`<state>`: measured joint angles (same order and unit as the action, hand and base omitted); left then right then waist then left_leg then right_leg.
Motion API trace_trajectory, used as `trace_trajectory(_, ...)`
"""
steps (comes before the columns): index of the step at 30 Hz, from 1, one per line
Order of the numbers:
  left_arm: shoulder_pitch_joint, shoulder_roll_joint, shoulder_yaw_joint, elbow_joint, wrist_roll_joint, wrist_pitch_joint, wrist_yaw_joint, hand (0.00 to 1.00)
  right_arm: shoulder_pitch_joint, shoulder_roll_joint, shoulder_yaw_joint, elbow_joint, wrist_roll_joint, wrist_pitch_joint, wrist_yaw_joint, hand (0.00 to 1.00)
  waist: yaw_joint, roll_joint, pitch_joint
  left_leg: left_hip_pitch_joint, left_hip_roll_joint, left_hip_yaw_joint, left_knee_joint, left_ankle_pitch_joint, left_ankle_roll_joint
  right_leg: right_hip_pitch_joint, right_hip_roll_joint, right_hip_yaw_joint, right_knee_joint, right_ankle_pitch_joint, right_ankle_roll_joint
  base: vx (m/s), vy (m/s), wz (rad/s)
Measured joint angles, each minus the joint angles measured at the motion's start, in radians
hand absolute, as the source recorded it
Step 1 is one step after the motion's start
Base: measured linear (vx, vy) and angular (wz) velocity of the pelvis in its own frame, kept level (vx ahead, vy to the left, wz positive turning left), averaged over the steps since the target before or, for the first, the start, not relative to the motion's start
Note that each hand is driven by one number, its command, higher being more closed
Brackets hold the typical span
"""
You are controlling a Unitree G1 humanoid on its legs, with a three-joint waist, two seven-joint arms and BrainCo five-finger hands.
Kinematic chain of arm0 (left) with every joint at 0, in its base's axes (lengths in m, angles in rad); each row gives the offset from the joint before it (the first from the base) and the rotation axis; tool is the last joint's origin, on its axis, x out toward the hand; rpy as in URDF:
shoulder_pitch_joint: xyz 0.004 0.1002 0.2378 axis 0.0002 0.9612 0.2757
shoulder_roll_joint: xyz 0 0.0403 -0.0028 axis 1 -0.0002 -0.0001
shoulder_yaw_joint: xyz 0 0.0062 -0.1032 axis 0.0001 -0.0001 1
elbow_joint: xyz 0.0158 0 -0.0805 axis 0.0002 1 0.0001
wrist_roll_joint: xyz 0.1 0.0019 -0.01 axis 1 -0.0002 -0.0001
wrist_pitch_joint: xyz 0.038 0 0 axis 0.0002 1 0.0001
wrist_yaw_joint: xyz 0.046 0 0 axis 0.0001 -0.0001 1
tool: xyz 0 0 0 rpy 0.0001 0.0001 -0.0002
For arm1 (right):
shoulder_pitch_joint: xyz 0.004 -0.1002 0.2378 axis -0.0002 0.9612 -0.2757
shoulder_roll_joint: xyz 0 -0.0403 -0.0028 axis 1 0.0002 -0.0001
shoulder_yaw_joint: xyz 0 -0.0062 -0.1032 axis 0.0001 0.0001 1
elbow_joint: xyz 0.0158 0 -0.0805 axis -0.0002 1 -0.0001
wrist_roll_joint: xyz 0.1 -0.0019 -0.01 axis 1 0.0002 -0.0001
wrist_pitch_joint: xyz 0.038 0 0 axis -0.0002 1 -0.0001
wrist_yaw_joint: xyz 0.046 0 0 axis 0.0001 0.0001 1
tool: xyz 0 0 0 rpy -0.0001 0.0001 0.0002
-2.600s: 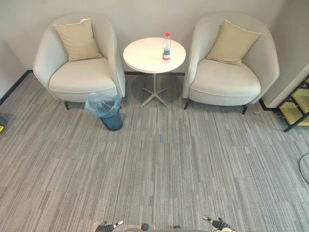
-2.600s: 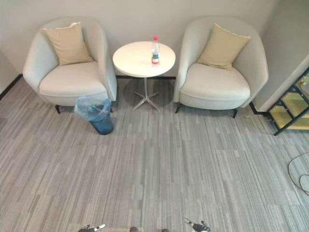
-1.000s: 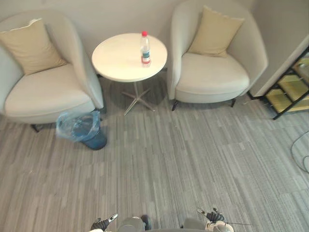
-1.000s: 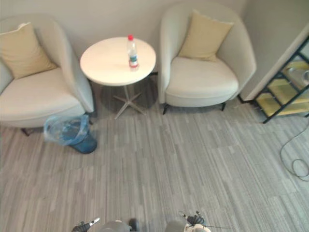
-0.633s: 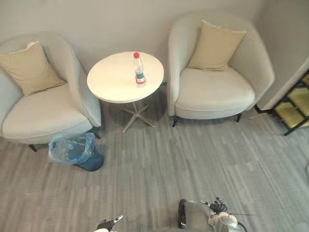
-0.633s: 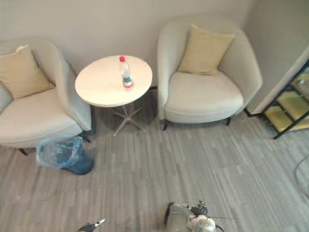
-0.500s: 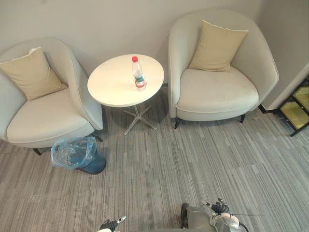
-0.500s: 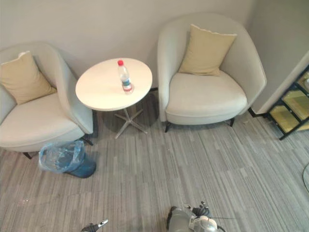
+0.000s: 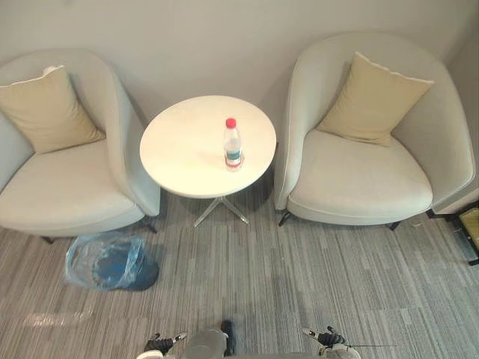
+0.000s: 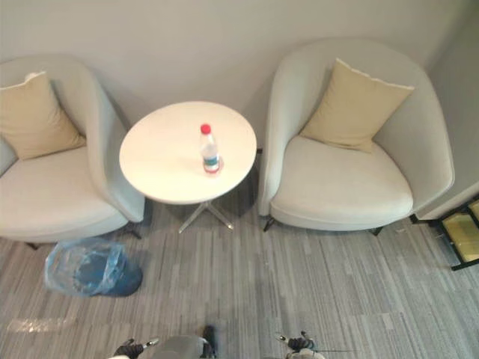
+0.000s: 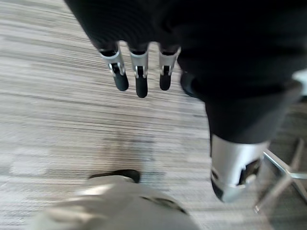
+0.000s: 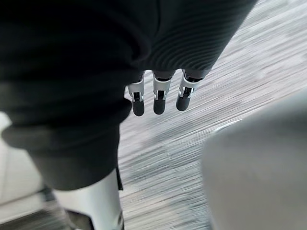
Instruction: Gather rubbish on tea table into small bin, then transfer packed bag to large trash can.
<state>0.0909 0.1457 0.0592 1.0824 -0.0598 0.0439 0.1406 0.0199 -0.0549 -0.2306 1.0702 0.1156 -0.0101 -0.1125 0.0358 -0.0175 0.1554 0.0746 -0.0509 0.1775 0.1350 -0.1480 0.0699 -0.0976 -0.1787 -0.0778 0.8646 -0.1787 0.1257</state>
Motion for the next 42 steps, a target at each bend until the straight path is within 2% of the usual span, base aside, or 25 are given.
trace_trajectory(2,-0.012,0.003,0.001,0.009,0.011,0.006,-0.013,0.00,0.003,-0.006,-0.001,-0.007,0.001,0.016,0.018,0.00,-0.006,-0.001,0.006,0.079,-0.013,-0.031,-0.036,-0.008,0.003,-0.057,-0.026,-0.038,0.098,-0.057,-0.011,0.33,-0.010,0.59)
trace_trajectory(3,-0.014,0.000,0.004,0.009,0.017,0.005,-0.014,0.00,0.011,-0.004,-0.002,-0.027,0.002,0.017,0.024,0.00,-0.006,0.000,0.007,0.120,-0.009,-0.048,-0.051,-0.008,0.003,-0.089,-0.036,-0.074,0.081,-0.084,-0.025,0.38,-0.039,0.63)
trace_trajectory(4,-0.014,-0.003,0.011,0.009,0.018,0.006,-0.015,0.00,0.014,-0.002,-0.003,-0.035,0.003,0.011,0.024,0.00,-0.007,0.001,0.007,0.133,-0.006,-0.056,-0.056,-0.008,0.003,-0.106,-0.037,-0.083,0.060,-0.095,-0.029,0.29,-0.061,0.62)
trace_trajectory(6,-0.012,-0.015,0.044,0.008,0.019,0.004,-0.015,0.00,0.014,0.008,-0.003,-0.056,0.005,-0.003,0.038,0.00,-0.018,0.010,0.010,0.158,0.021,-0.106,-0.057,-0.028,-0.004,-0.147,0.000,-0.059,-0.126,-0.093,-0.036,0.27,-0.111,0.73)
trace_trajectory(7,-0.008,-0.018,0.048,0.007,0.020,0.004,-0.016,0.00,0.014,0.009,-0.003,-0.061,0.004,-0.005,0.039,0.00,-0.024,0.014,0.011,0.163,0.032,-0.116,-0.055,-0.042,-0.014,-0.147,0.019,-0.043,-0.197,-0.082,-0.038,0.30,-0.167,0.80)
trace_trajectory(8,-0.007,-0.021,0.071,0.004,0.019,0.003,-0.017,0.00,0.015,0.016,-0.002,-0.063,0.004,-0.010,0.034,0.00,-0.025,0.009,0.012,0.175,0.039,-0.140,-0.048,-0.069,-0.039,-0.145,0.047,0.003,-0.340,-0.032,-0.044,0.30,-0.206,0.66)
trace_trajectory(9,0.005,-0.020,0.096,-0.014,0.019,0.002,-0.017,0.00,0.023,0.027,0.007,-0.057,0.004,-0.009,0.032,0.00,-0.021,-0.016,0.000,0.177,0.028,-0.164,-0.038,-0.097,-0.057,-0.136,0.059,0.056,-0.472,0.086,-0.070,0.32,-0.231,0.60)
trace_trajectory(10,0.008,-0.030,0.115,-0.010,0.020,0.002,-0.015,0.00,0.020,0.029,0.006,-0.060,0.010,-0.012,0.033,0.00,-0.019,-0.012,0.004,0.183,0.035,-0.180,-0.020,-0.120,-0.067,-0.130,0.062,0.063,-0.459,0.095,-0.069,0.31,-0.237,0.44)
trace_trajectory(11,0.006,-0.054,0.126,-0.012,0.021,0.004,-0.015,0.00,0.018,0.009,0.017,-0.065,0.006,-0.013,0.032,0.00,-0.018,0.024,0.008,0.178,0.064,-0.193,0.013,-0.132,-0.078,-0.112,0.077,0.041,-0.451,0.093,-0.076,0.31,-0.225,0.36)
trace_trajectory(14,0.004,-0.087,0.150,-0.026,0.037,0.004,-0.015,0.00,0.023,-0.017,0.036,-0.059,0.004,-0.009,0.028,0.00,-0.011,0.060,-0.002,0.094,0.115,-0.212,0.203,-0.147,-0.104,-0.049,0.095,-0.046,-0.510,0.047,-0.102,0.31,-0.231,0.56)
trace_trajectory(15,0.001,-0.088,0.150,-0.032,0.038,0.004,-0.016,0.00,0.026,-0.019,0.038,-0.059,0.005,-0.008,0.028,0.00,-0.011,0.061,-0.001,0.067,0.123,-0.211,0.256,-0.146,-0.106,-0.035,0.097,-0.061,-0.521,0.044,-0.107,0.23,-0.185,0.70)
trace_trajectory(17,-0.001,-0.086,0.150,-0.060,0.037,0.002,-0.017,0.00,0.037,-0.017,0.040,-0.054,0.005,-0.006,0.025,0.00,0.008,0.052,0.008,-0.055,0.159,-0.171,0.504,-0.103,-0.180,0.030,0.099,-0.105,-0.561,0.031,-0.124,0.19,-0.146,0.59)
trace_trajectory(18,0.002,-0.086,0.150,-0.072,0.036,-0.006,-0.018,0.00,0.041,-0.017,0.041,-0.051,0.005,-0.004,0.020,0.00,0.016,0.051,0.007,-0.087,0.193,-0.115,0.549,-0.114,-0.169,0.068,0.099,-0.128,-0.587,0.029,-0.128,0.15,-0.093,0.36)
trace_trajectory(19,0.003,-0.086,0.150,-0.073,0.036,-0.008,-0.018,0.00,0.041,-0.017,0.041,-0.051,0.005,-0.003,0.019,0.00,0.016,0.051,0.007,-0.094,0.201,-0.099,0.544,-0.119,-0.164,0.077,0.099,-0.133,-0.594,0.029,-0.128,0.17,-0.069,0.33)
trace_trajectory(22,0.010,-0.086,0.148,-0.078,0.018,-0.012,-0.019,0.00,0.042,-0.017,0.044,-0.053,0.005,0.003,0.019,0.00,0.023,0.048,0.008,-0.120,0.204,-0.036,0.348,-0.139,-0.163,0.104,0.079,-0.143,-0.627,0.031,-0.112,0.10,0.046,0.15)
trace_trajectory(23,0.009,-0.084,0.147,-0.077,0.018,-0.013,-0.020,0.00,0.043,-0.017,0.046,-0.058,0.006,0.003,0.019,0.00,0.019,0.048,0.007,-0.124,0.192,-0.040,0.219,-0.094,-0.159,0.100,0.070,-0.148,-0.625,0.028,-0.095,0.09,0.136,0.06)
trace_trajectory(24,0.007,-0.075,0.148,-0.067,0.019,-0.011,-0.022,0.00,0.044,-0.014,0.057,-0.057,0.003,0.004,0.019,0.00,0.020,0.032,0.005,-0.108,0.166,-0.049,0.154,-0.043,-0.167,0.100,0.057,-0.139,-0.625,0.027,-0.073,0.10,0.140,0.07)
trace_trajectory(25,0.011,-0.070,0.147,-0.064,0.021,-0.010,-0.023,0.00,0.046,-0.012,0.063,-0.056,0.002,0.004,0.019,0.00,0.020,0.026,-0.003,-0.097,0.155,-0.044,0.131,-0.035,-0.159,0.102,0.055,-0.131,-0.633,0.032,-0.064,0.15,0.167,0.01)
trace_trajectory(26,0.012,-0.055,0.147,-0.057,0.021,-0.011,-0.027,0.00,0.049,-0.004,0.080,-0.055,0.001,0.005,0.019,0.00,0.023,0.003,-0.014,-0.080,0.132,-0.027,0.100,-0.027,-0.148,0.121,0.036,-0.126,-0.673,0.047,-0.043,0.13,0.145,-0.02)
trace_trajectory(27,0.011,-0.047,0.146,-0.049,0.022,-0.010,-0.030,0.00,0.049,0.003,0.089,-0.055,0.000,0.005,0.020,0.00,0.024,-0.008,-0.018,-0.067,0.118,-0.022,0.091,-0.025,-0.146,0.135,0.025,-0.125,-0.694,0.056,-0.038,0.15,0.192,-0.06)
trace_trajectory(29,0.012,-0.034,0.136,-0.046,0.040,-0.008,-0.033,0.00,0.056,0.013,0.101,-0.055,-0.007,0.004,0.020,0.00,0.023,-0.025,-0.040,-0.054,0.093,-0.020,0.076,-0.023,-0.142,0.147,0.007,-0.122,-0.721,0.065,-0.024,0.10,0.143,-0.08)
trace_trajectory(32,0.004,-0.017,0.105,-0.026,0.062,-0.008,-0.035,0.00,0.059,0.016,0.141,-0.079,-0.032,0.002,0.017,0.00,0.022,-0.036,-0.054,-0.028,0.067,-0.022,0.054,-0.019,-0.136,0.188,-0.009,-0.120,-0.770,0.078,-0.020,0.12,0.105,-0.01)
trace_trajectory(36,-0.004,-0.009,0.082,-0.012,0.068,-0.009,-0.034,0.00,0.081,0.015,0.182,-0.199,-0.039,-0.003,0.011,0.00,0.021,-0.036,-0.055,-0.021,0.055,-0.028,0.044,-0.015,-0.129,0.197,-0.009,-0.112,-0.789,0.079,-0.023,0.04,0.040,0.00)
trace_trajectory(37,-0.004,-0.008,0.073,-0.011,0.072,-0.009,-0.033,0.00,0.096,0.010,0.187,-0.276,-0.043,-0.010,0.007,0.00,0.020,-0.035,-0.055,-0.021,0.055,-0.034,0.041,-0.013,-0.126,0.195,-0.006,-0.112,-0.794,0.080,-0.023,0.00,0.000,0.00)
trace_trajectory(42,0.001,-0.004,0.022,0.000,0.078,-0.011,-0.030,0.00,0.150,-0.058,0.200,-0.511,-0.160,-0.031,-0.016,0.00,0.018,-0.021,-0.072,-0.022,0.057,-0.082,0.013,-0.004,-0.112,0.195,0.009,-0.112,-0.818,0.092,-0.037,-0.01,-0.037,0.03)
